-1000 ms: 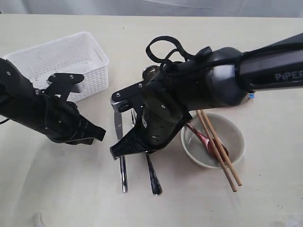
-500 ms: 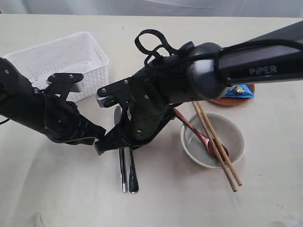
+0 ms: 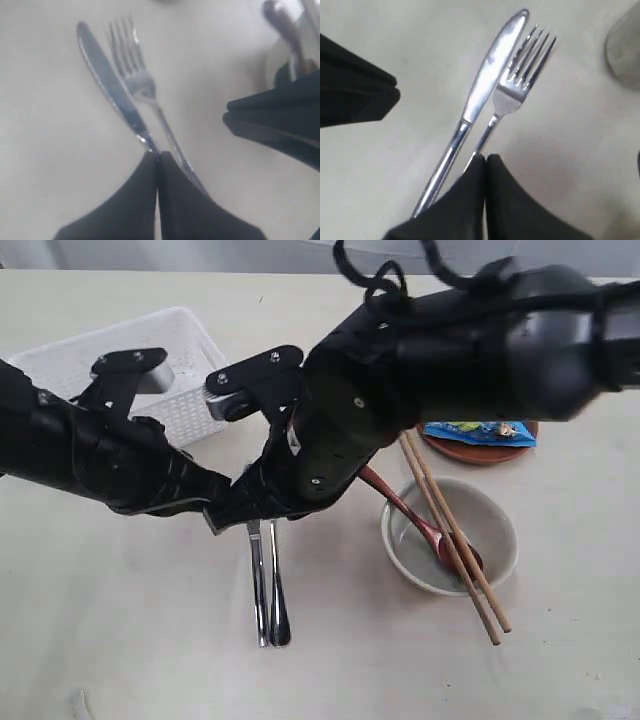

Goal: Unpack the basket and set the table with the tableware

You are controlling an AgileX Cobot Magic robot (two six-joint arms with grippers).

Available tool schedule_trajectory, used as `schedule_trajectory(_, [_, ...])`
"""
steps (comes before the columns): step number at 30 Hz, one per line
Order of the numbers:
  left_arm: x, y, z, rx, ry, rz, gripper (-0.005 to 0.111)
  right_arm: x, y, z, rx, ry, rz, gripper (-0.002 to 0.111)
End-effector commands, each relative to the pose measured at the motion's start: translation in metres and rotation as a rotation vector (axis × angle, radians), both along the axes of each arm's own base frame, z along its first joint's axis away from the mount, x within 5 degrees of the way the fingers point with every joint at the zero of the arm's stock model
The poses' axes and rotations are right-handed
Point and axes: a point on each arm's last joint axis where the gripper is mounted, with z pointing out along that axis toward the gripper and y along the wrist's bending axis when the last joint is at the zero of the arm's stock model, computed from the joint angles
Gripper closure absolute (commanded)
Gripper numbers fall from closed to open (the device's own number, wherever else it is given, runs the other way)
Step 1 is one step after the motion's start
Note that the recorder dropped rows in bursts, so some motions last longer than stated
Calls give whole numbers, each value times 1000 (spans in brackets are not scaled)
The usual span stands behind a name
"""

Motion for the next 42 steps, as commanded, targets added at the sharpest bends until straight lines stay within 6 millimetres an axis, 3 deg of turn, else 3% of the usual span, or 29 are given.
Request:
schedule_trajectory(1, [-5,11,32,-15,-193,47,107,-15,-20,36,177,-78,-51,108])
schedule_trajectory(7, [-15,26,79,-103,-416,162,107,-41,-58,63,300,-178,-53,108])
schedule_trajectory(11, [-28,43,118,-195,-629,277,107,-67,-102,81,359,-274,-81,108])
schedule_trajectory(17, [-91,80,180,-330,-1014,300,107,-111,-186,158,641,-677,-137,108])
schedule_trajectory(21, [-138,102,201,-450,-1173,304,107,-139,-231,181,778,-857,-153,108])
schedule_trajectory(25, [-174,117,206,-484,-1291,259,107,-157,-257,189,866,-944,-165,108])
schedule_trajectory(31, [-204,123,200,-506,-1327,158,107,-169,-272,191,931,-981,-174,108])
schedule_trajectory(42, [-219,124,194,-512,-1319,81,107,-174,-279,192,960,-1000,-178,108])
